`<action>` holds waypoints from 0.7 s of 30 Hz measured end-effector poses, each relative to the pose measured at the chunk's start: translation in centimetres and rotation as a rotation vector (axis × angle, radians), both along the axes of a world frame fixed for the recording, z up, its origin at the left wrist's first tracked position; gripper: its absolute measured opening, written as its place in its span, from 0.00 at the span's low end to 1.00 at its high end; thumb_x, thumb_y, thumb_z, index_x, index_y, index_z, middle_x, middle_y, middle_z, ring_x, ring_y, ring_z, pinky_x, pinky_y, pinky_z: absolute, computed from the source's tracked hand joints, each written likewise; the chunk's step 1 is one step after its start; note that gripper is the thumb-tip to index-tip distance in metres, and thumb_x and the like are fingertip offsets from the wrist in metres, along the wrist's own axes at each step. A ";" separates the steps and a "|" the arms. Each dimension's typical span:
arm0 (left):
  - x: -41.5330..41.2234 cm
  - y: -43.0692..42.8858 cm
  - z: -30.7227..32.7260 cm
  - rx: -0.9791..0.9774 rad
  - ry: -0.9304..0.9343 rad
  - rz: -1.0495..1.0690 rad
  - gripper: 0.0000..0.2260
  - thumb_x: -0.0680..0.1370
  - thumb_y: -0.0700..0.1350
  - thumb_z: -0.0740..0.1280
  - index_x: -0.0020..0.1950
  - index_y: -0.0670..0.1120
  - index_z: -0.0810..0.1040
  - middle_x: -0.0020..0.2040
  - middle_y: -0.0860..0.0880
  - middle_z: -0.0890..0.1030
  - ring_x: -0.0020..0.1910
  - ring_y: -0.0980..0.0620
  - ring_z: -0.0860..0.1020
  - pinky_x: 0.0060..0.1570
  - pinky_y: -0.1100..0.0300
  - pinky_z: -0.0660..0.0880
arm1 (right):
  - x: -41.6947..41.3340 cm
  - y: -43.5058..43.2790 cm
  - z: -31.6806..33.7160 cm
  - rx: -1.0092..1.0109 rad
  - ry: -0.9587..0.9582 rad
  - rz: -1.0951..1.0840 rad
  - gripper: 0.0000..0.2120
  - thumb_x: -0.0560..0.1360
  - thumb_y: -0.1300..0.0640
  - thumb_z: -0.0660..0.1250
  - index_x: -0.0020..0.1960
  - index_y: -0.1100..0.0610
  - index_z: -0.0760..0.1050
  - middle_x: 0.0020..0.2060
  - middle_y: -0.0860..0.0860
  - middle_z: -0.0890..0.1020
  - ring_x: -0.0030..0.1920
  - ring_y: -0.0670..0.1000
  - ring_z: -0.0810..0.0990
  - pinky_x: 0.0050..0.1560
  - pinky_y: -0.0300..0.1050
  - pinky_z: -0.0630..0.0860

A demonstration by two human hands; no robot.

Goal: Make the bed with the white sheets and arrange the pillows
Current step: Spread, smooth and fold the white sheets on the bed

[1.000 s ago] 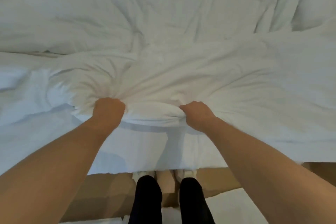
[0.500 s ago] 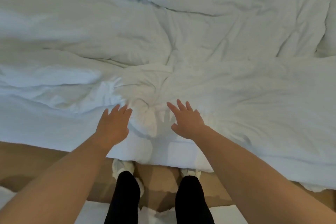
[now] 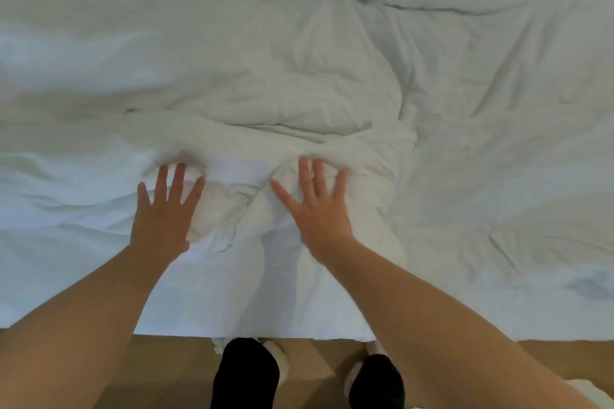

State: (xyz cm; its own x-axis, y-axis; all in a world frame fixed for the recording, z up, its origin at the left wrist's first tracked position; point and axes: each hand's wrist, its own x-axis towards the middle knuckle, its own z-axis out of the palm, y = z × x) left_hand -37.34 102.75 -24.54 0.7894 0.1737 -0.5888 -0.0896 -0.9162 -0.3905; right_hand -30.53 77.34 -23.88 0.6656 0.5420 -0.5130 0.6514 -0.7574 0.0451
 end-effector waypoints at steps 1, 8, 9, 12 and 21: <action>0.5 1.0 -0.9 -0.017 -0.034 -0.033 0.58 0.64 0.61 0.76 0.79 0.49 0.39 0.78 0.37 0.39 0.77 0.33 0.43 0.69 0.35 0.36 | 0.6 0.5 -1.1 -0.023 -0.021 -0.043 0.49 0.77 0.51 0.66 0.76 0.45 0.27 0.75 0.67 0.35 0.76 0.68 0.40 0.68 0.77 0.46; 6.1 3.8 -6.5 -0.129 -0.109 -0.219 0.34 0.51 0.43 0.84 0.55 0.40 0.79 0.46 0.36 0.80 0.44 0.37 0.80 0.54 0.39 0.75 | 3.7 3.0 -4.8 0.003 -0.047 -0.213 0.29 0.78 0.60 0.62 0.75 0.45 0.55 0.61 0.59 0.72 0.59 0.61 0.75 0.52 0.55 0.71; 7.1 3.8 -5.6 -0.165 -0.066 -0.211 0.29 0.54 0.43 0.83 0.51 0.42 0.79 0.40 0.41 0.81 0.39 0.40 0.81 0.45 0.49 0.78 | 4.0 3.3 -4.4 0.056 -0.031 -0.280 0.27 0.77 0.61 0.63 0.72 0.46 0.60 0.56 0.56 0.75 0.54 0.60 0.77 0.47 0.52 0.70; 8.0 5.2 -2.3 -0.130 0.075 -0.123 0.18 0.68 0.48 0.77 0.54 0.52 0.75 0.50 0.52 0.81 0.51 0.48 0.81 0.42 0.60 0.72 | 3.7 4.3 -3.0 0.181 0.058 -0.423 0.22 0.75 0.61 0.63 0.67 0.48 0.67 0.50 0.55 0.79 0.49 0.60 0.80 0.42 0.48 0.67; -3.9 15.3 5.0 0.002 0.230 0.041 0.19 0.75 0.45 0.67 0.65 0.54 0.70 0.60 0.53 0.78 0.59 0.51 0.78 0.52 0.59 0.74 | -5.7 12.6 -1.7 0.237 0.327 -0.338 0.17 0.78 0.58 0.59 0.66 0.49 0.69 0.50 0.54 0.78 0.50 0.60 0.79 0.42 0.46 0.66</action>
State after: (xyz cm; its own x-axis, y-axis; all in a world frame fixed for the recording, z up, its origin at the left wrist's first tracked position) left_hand -41.23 118.03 -19.50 0.6270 0.2041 -0.7518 -0.1393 -0.9201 -0.3660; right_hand -36.24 89.95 -25.57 0.6491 0.4510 -0.6126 0.3206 -0.8925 -0.3173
